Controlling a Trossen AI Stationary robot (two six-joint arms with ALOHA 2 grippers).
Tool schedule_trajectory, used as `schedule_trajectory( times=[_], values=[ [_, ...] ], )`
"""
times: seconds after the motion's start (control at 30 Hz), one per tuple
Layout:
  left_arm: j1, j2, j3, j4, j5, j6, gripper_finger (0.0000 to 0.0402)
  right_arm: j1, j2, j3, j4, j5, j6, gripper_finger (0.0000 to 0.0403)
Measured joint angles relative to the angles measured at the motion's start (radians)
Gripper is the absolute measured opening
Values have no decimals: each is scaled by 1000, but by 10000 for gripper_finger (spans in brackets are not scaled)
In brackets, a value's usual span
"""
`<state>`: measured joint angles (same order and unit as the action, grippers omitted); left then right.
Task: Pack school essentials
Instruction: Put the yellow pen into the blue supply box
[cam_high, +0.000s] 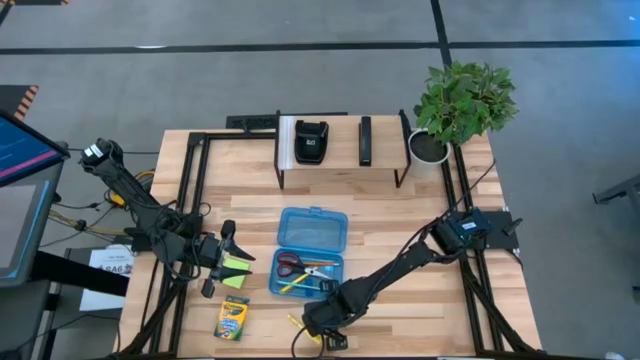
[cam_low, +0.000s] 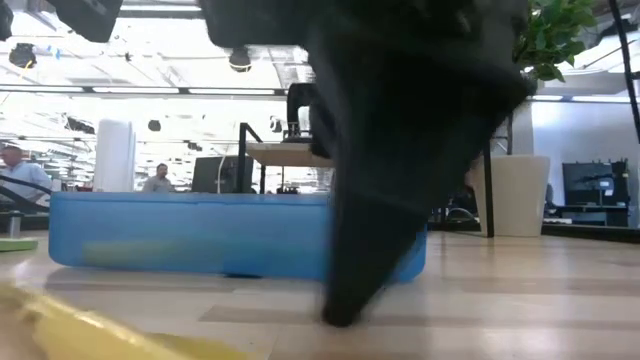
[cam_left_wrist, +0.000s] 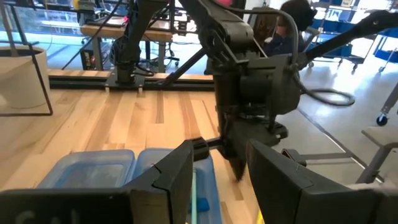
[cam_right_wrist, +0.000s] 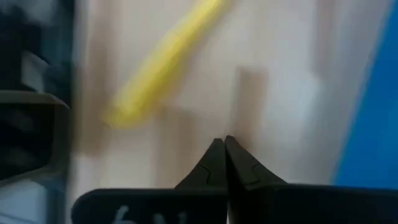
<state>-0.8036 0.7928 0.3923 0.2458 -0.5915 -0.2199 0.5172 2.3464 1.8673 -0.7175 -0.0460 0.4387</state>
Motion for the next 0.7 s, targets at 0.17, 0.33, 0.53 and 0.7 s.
schedule_trajectory(
  times=[0.17, 0.33, 0.53, 0.7],
  values=[
    [0, -2, 0, 0, 0, 1, 138, -4, -14, -1, 7, 21, 7, 4],
    [0, -2, 0, 0, 9, -8, 138, -6, -16, 50, 45, 18, 26, 38],
    [0, 77, 0, 34, 102, -26, 138, 1, -18, 92, 1, 18, -2, 90],
    [0, 262, 57, 59, 173, -2, 138, 0, -18, 185, -121, 58, -31, 112]
  ],
)
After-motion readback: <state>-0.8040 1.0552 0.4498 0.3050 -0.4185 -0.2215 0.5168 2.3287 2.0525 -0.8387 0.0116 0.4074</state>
